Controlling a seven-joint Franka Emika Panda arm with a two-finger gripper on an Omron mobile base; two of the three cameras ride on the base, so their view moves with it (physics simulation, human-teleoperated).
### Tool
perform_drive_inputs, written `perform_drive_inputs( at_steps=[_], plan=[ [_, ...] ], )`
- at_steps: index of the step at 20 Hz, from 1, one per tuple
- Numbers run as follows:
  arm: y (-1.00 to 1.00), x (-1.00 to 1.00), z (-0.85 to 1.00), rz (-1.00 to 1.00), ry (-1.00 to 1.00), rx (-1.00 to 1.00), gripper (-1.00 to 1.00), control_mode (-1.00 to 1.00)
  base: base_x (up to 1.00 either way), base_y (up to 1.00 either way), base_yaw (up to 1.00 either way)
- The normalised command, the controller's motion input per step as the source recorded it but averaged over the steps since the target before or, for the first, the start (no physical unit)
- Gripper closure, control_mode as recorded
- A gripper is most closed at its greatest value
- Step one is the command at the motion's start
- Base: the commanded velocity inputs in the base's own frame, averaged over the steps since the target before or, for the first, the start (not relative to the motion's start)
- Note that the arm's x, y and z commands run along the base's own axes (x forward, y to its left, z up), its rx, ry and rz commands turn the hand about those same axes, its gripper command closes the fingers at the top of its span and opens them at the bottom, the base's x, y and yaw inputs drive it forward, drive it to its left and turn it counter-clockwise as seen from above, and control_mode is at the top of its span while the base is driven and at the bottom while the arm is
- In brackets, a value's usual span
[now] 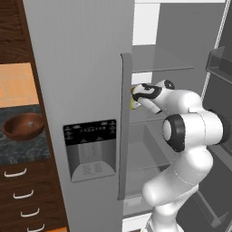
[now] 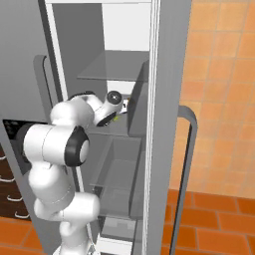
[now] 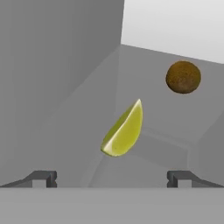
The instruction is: Grab a lemon wedge from the fridge and one ice cube from the ice bowl, and put them in the glass of lemonade.
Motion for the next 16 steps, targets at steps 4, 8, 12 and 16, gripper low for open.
perform_drive_inputs(
  at_steps=[4,8,12,16],
  plan=[
    [0.00,0.50,-0.26,0.00,0.00,0.00,-1.00,-1.00,0.00,0.00,0.00],
    [0.00,0.46,-0.28,0.00,0.00,0.00,-1.00,-1.00,0.00,0.00,0.00],
    [0.00,0.40,-0.31,0.00,0.00,0.00,-1.00,-1.00,0.00,0.00,0.00],
    [0.00,0.37,-0.28,0.00,0.00,0.00,-1.00,-1.00,0.00,0.00,0.00]
  ],
)
